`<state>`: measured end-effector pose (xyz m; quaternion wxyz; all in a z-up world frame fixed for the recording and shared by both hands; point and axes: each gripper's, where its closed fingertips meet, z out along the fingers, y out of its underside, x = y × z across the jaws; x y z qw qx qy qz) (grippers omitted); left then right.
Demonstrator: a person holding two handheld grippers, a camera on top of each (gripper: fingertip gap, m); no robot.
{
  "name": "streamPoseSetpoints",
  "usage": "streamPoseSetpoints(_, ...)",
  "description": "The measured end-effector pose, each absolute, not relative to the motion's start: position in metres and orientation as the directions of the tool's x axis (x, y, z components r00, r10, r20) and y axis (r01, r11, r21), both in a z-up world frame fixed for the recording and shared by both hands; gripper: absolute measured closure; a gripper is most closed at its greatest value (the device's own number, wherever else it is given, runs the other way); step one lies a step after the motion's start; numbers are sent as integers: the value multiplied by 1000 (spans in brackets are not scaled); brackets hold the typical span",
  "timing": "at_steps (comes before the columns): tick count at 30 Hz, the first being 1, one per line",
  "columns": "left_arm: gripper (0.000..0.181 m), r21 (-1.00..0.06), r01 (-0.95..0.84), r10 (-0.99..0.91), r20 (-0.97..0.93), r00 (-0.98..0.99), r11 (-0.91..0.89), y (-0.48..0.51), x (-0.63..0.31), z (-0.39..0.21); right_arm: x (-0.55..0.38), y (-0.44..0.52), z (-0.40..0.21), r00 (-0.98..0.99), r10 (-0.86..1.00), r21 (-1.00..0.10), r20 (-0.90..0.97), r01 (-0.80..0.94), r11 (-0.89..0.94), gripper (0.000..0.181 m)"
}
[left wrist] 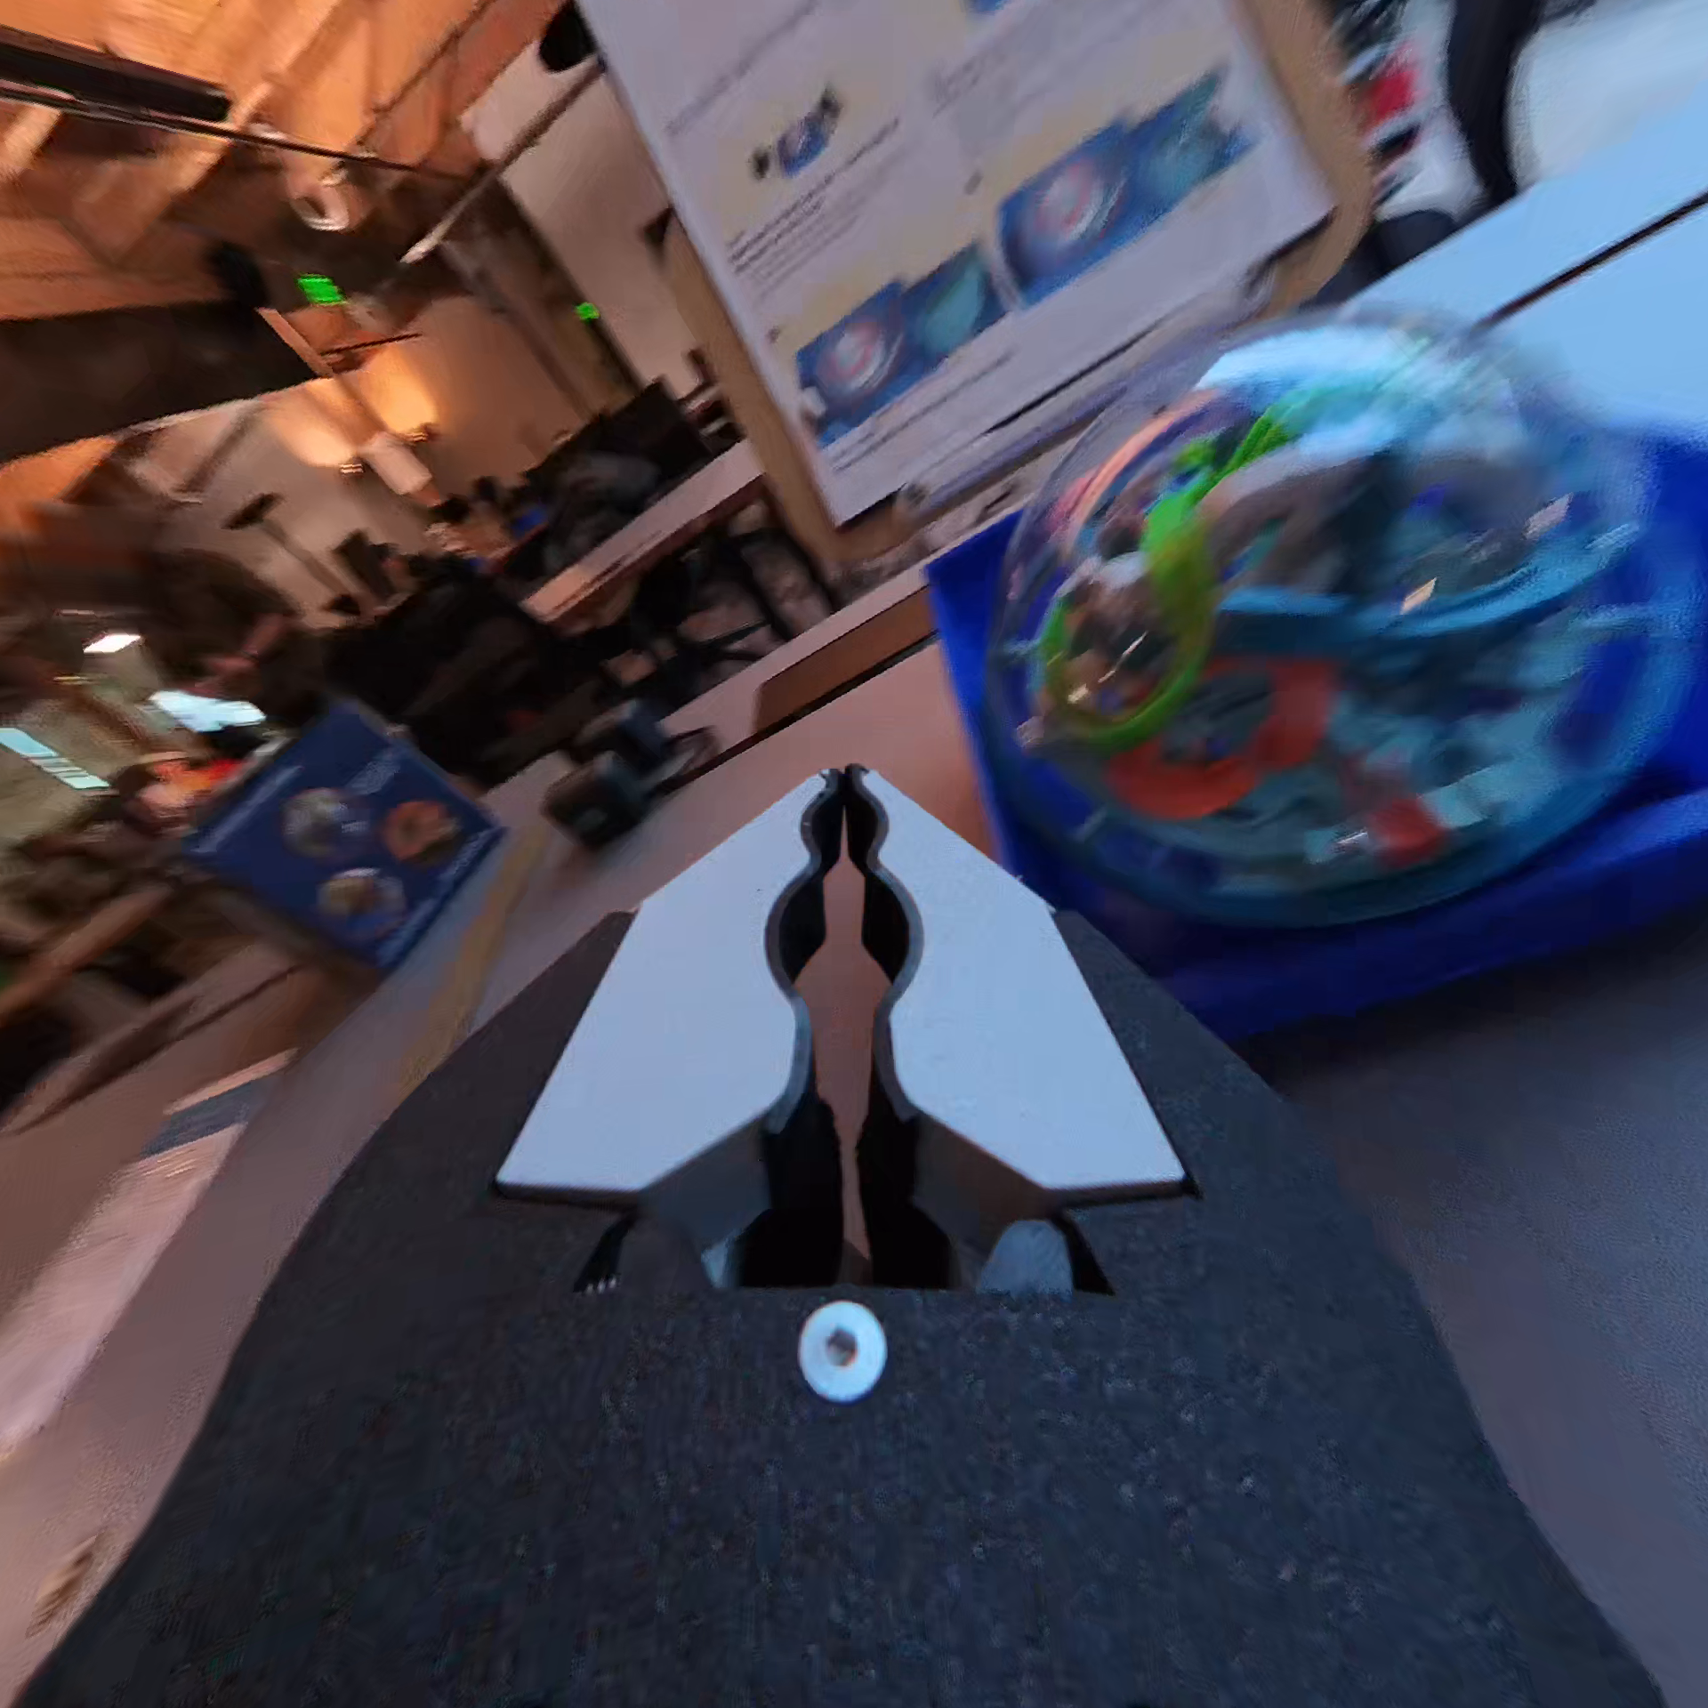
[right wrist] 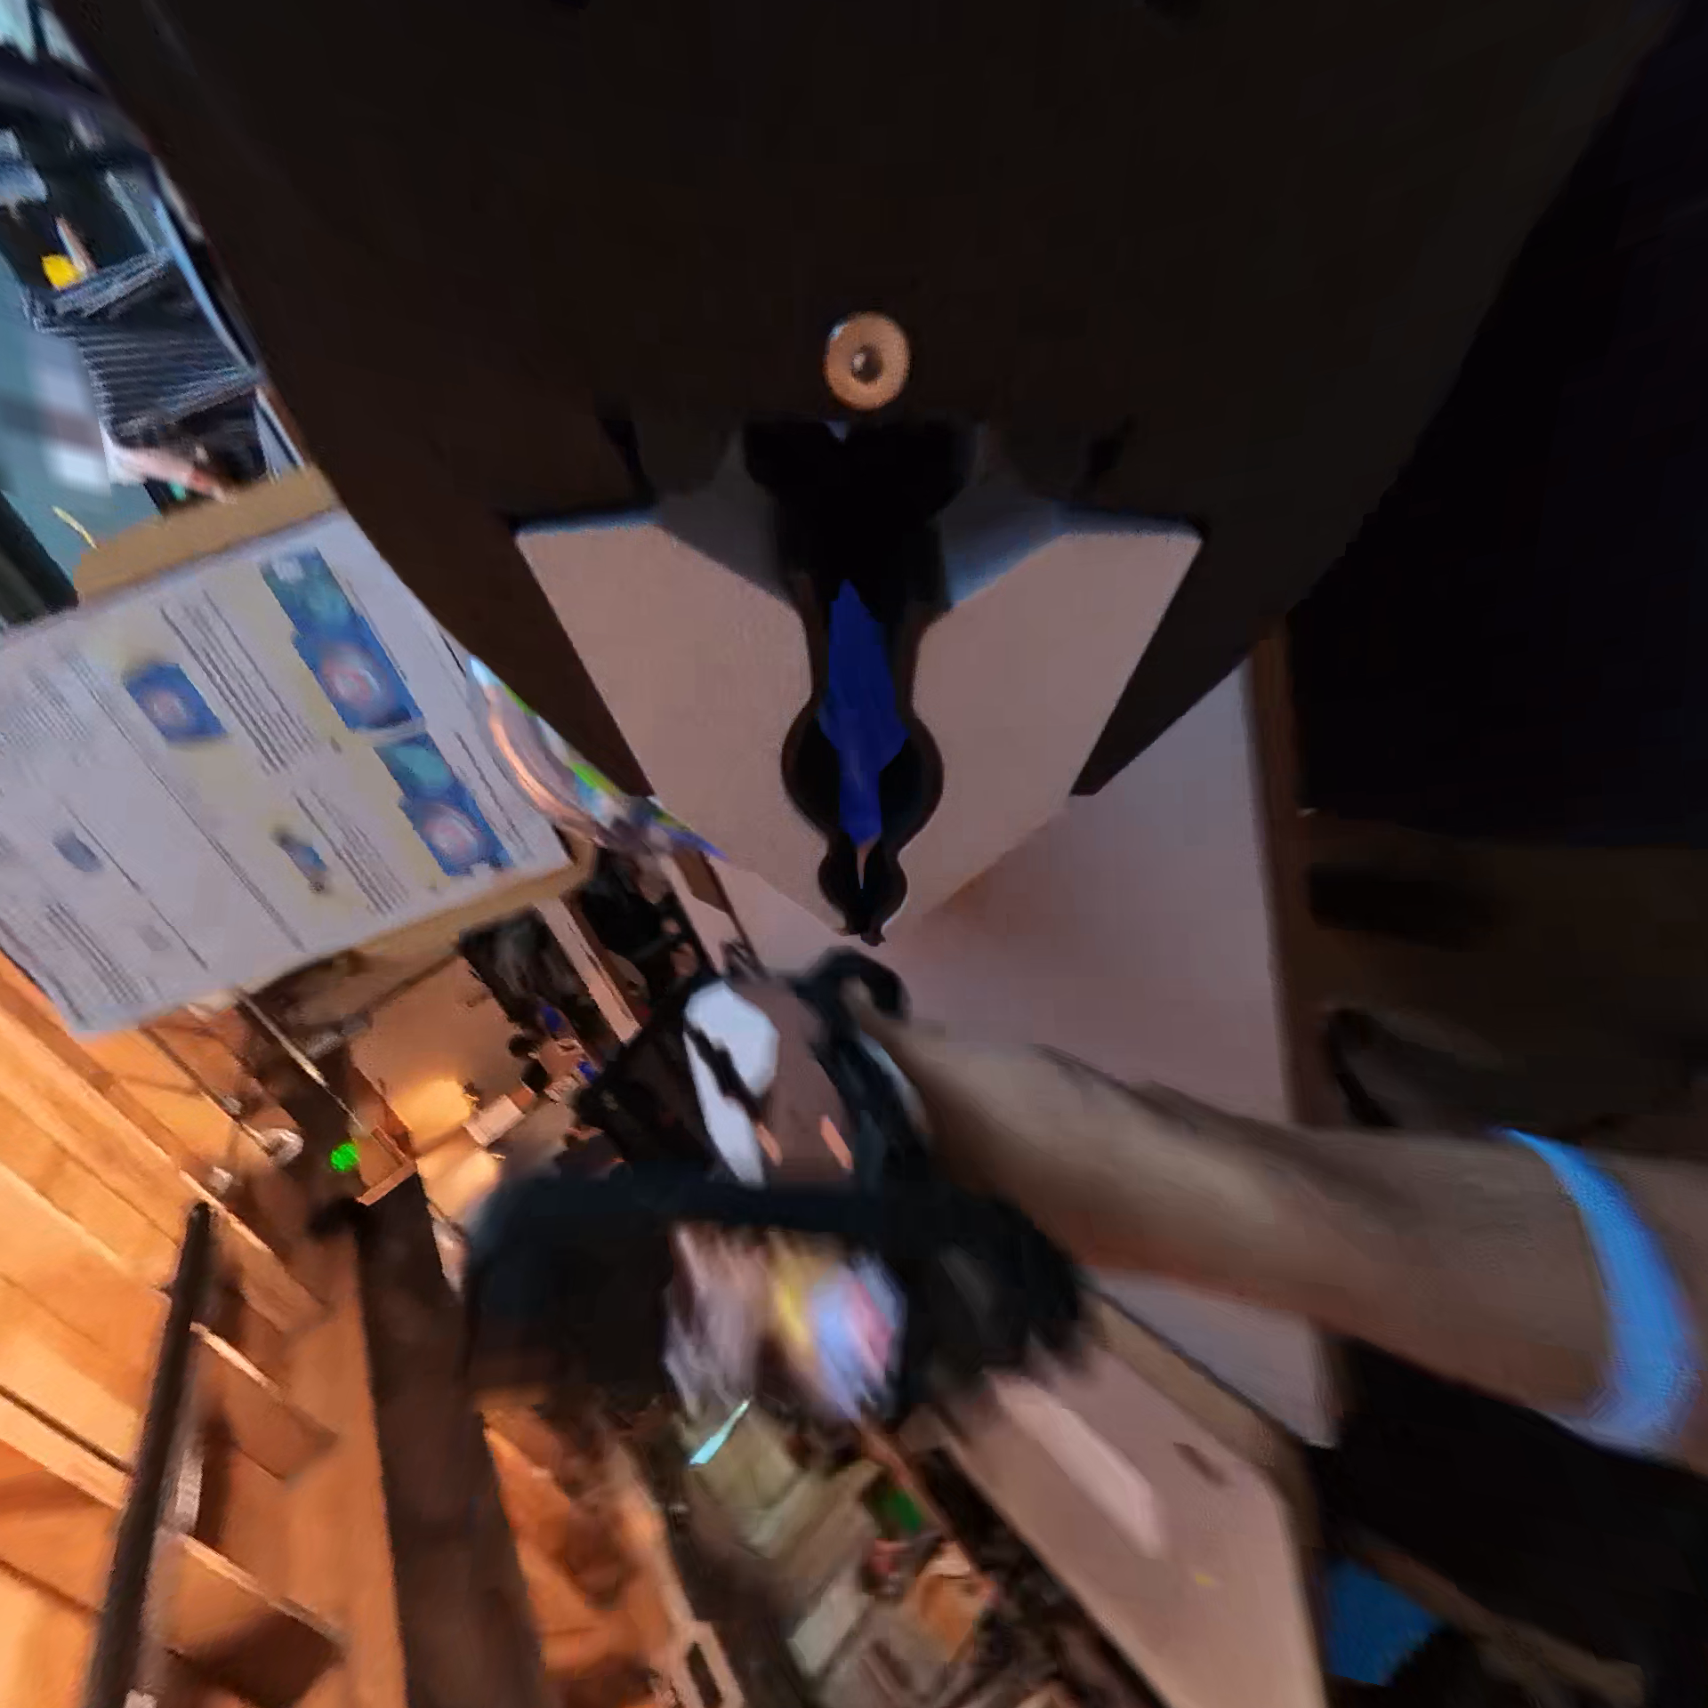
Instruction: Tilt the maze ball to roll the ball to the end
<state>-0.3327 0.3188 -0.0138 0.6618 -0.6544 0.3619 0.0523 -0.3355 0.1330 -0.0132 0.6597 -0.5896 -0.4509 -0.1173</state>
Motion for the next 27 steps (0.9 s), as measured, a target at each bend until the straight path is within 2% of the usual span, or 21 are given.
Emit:
streamPoseSetpoints(2, 181, -748, -653, -315, -652, 690, 117, 330, -342, -31, -379, 119, -23, 501, 437, -642, 747, 714, 278, 181)
streamPoseSetpoints(6, 181, -666, -736, -274, -735, 620, 121, 330, -339, -48, -422, 109, -46, 419, 479, -590, 771, 752, 293, 181)
streamPoseSetpoints(17, 181, -595, -789, -242, -797, 553, 155, 314, -321, -49, -429, 110, -57, 432, 517, -623, 738, 731, 278, 181)
streamPoseSetpoints(23, 181, -616, -776, -287, -774, 564, 137, 316, -320, -58, -424, 99, -39, 451, 489, -632, 746, 711, 309, 181)
streamPoseSetpoints(27, 181, -732, -679, -459, -624, 632, 59, 313, -320, -75, -389, 108, -20, 576, 454, -721, 680, 640, 268, 181)
